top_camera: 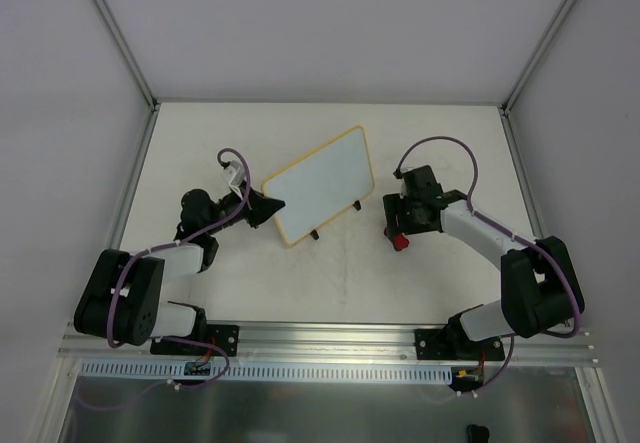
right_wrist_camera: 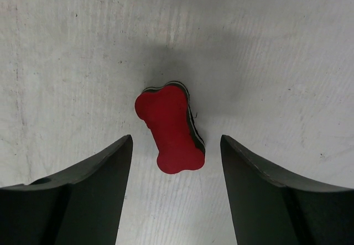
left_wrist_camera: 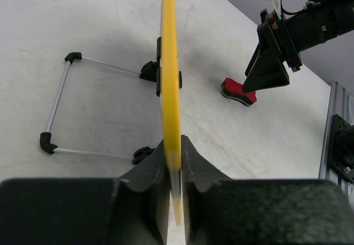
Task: Erase the whiteboard
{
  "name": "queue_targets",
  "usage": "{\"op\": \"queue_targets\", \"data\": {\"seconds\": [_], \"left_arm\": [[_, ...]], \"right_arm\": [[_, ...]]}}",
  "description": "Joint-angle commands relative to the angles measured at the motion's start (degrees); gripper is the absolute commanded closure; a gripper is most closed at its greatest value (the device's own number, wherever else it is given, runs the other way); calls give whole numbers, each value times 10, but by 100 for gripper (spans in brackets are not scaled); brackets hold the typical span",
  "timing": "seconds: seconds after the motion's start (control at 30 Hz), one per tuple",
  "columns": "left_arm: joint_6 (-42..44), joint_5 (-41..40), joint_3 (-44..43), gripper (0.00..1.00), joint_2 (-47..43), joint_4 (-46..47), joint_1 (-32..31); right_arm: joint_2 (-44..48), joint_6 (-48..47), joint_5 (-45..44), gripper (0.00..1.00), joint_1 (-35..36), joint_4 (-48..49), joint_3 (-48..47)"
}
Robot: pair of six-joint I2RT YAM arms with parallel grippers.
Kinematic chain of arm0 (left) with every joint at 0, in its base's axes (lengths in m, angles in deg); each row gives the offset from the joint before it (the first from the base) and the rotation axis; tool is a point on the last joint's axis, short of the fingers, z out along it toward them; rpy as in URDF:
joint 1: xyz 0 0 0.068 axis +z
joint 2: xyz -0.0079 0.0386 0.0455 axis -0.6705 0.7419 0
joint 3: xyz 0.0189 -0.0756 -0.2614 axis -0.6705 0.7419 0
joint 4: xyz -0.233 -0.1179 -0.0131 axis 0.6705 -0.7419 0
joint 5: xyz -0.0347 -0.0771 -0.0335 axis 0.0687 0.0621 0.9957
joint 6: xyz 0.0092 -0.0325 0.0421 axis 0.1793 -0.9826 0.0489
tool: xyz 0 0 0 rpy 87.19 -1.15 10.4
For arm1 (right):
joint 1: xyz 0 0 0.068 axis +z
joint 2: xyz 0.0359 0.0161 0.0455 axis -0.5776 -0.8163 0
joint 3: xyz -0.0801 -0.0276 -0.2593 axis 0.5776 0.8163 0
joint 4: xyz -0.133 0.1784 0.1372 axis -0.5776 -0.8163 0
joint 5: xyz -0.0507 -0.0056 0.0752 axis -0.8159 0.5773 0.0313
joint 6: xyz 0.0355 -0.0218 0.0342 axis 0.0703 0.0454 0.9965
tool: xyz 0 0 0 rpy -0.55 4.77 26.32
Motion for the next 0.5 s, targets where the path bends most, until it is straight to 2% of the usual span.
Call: {"op": "queue_targets", "data": {"seconds": [0.0,0.17,0.33,0.4,0.47], "left_arm": [[17,17,6,87,-19,34,-5],[18,7,18,75,-32,47,-5],[19,4,18,68,-36,47,-5],[20,1,23,59,-40,53,-5],[26,-2,27,56,-50,58,-5]], "right_arm": [[4,-4,5,32,-1,-11,-26],[6,-7,10,31,-2,-11,-28],[18,-6,5,31,-1,-11,-27],[29,-2,1,30,-1,-11,-28],[47,8,-36,30,0,-13,-31]]}}
